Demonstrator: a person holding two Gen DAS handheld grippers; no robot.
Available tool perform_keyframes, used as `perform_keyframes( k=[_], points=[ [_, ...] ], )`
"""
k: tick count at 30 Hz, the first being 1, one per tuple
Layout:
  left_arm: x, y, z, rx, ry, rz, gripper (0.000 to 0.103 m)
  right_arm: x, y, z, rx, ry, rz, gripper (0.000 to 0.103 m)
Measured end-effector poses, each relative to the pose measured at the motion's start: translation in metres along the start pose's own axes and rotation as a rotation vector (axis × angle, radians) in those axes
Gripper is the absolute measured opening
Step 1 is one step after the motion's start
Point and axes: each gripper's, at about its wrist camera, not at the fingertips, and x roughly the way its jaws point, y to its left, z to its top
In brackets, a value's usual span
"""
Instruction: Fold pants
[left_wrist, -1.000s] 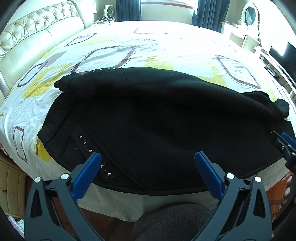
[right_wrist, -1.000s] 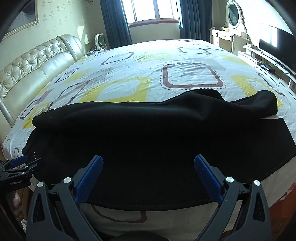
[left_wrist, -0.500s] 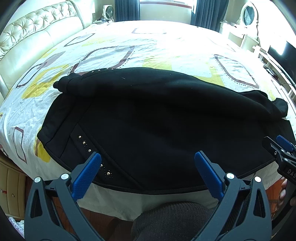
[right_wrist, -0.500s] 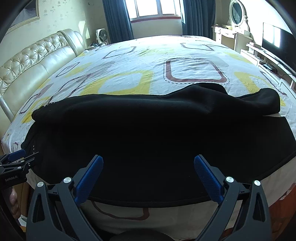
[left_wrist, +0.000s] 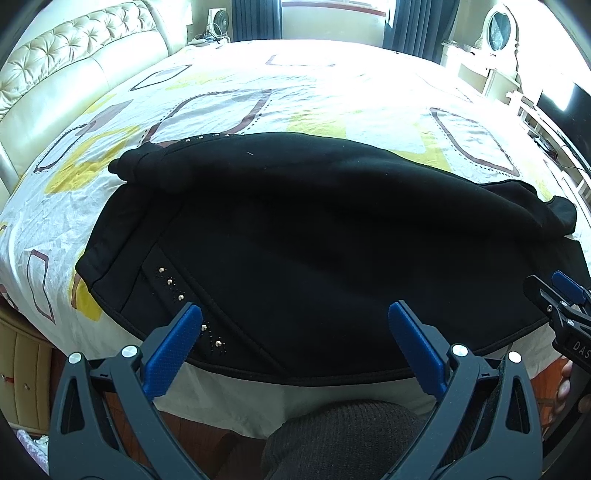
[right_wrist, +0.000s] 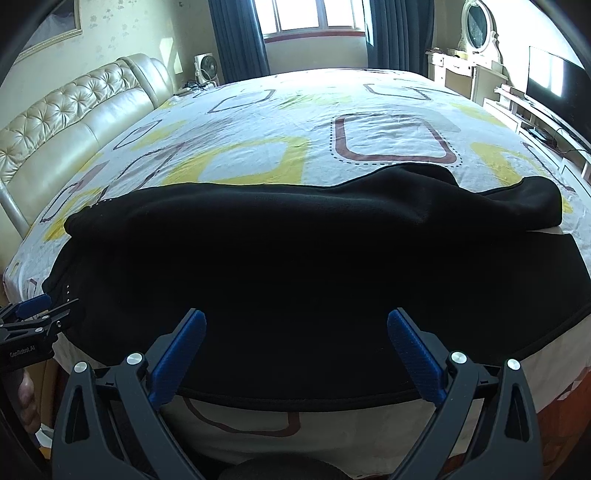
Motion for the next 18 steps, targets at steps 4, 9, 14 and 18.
perform_keyframes(
  k=[4,9,14,18],
  points=[
    [0.0003,0.0003,-0.0006,-0.001,0.004,0.0,0.101,-0.0002,0.0009,-0.0001,-0.003,0.001,0.001,0.098],
    [0.001,0.0005,-0.0009,0.001,0.005,0.001,0.101,-0.0001,0.0016,-0.0001,-0.004,0.004,0.001,0.098],
    [0.0015,0.0011,-0.0009,-0.002,0.007,0.0,0.101,0.0,0.0025,-0.001,-0.007,0.008,0.003,0.098],
    [0.002,0.0013,-0.0016,-0.002,0.01,0.001,0.101,0.0002,0.0039,-0.0018,-0.01,0.009,0.005,0.098]
  ],
)
